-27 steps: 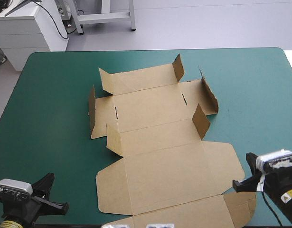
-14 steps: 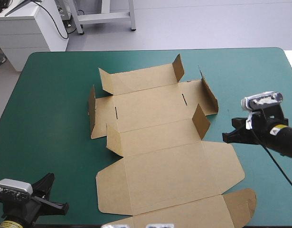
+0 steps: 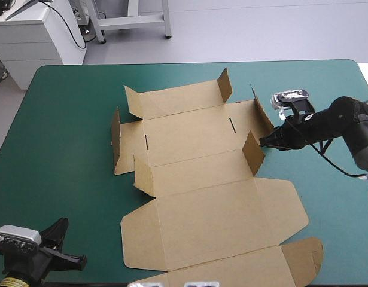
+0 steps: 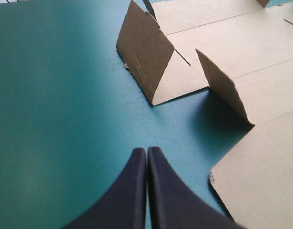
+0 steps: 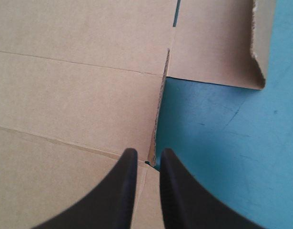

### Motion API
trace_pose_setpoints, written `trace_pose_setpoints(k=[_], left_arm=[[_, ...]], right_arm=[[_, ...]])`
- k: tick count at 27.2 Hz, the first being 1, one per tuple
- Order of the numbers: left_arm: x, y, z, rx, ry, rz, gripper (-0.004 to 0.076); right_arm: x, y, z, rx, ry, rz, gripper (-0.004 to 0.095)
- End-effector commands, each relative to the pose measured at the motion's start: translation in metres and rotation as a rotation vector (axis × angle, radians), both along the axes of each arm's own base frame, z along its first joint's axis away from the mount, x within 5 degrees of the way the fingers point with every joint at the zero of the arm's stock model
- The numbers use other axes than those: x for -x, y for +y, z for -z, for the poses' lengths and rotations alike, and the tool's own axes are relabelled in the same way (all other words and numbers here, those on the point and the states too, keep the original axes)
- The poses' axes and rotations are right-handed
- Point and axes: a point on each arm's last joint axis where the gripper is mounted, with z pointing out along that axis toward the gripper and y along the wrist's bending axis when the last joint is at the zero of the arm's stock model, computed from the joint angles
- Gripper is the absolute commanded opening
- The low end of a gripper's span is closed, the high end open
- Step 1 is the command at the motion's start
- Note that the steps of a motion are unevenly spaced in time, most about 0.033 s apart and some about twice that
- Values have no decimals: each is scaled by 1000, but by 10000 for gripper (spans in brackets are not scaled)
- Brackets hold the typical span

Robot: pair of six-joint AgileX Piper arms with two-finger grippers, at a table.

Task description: Fold the box

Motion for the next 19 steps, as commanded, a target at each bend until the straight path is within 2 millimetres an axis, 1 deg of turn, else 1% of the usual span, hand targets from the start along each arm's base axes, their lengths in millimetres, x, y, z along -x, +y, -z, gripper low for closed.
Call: trace_pose_setpoints(k=[1,2,3,5,10,15,19], left_arm=[[-3,-1,-12,35,-72,-5,-8],[-3,-1,-12,35,-72,-5,-8],[-3,-1,-12,35,-72,-5,-8],[-3,-1,-12,34,-72,-4,-8],[-3,-1,-12,34,-72,-4,-8],[-3,-1,-12,34,-72,-4,-8],[-3,-1,-12,34,-72,-4,-8]], right_arm=[[-8,4,-5,-65,-17,-6,435],[-10,4,-2,-65,-5,-7,495],[-14,4,4,-64,15,-6,576],[-18,4,10,-62,32,-6,614],[-26,5,22,-52,58,-20,617],[-34,21,36,-31,89,-52,615],[-40,34,46,66,72,-56,615]])
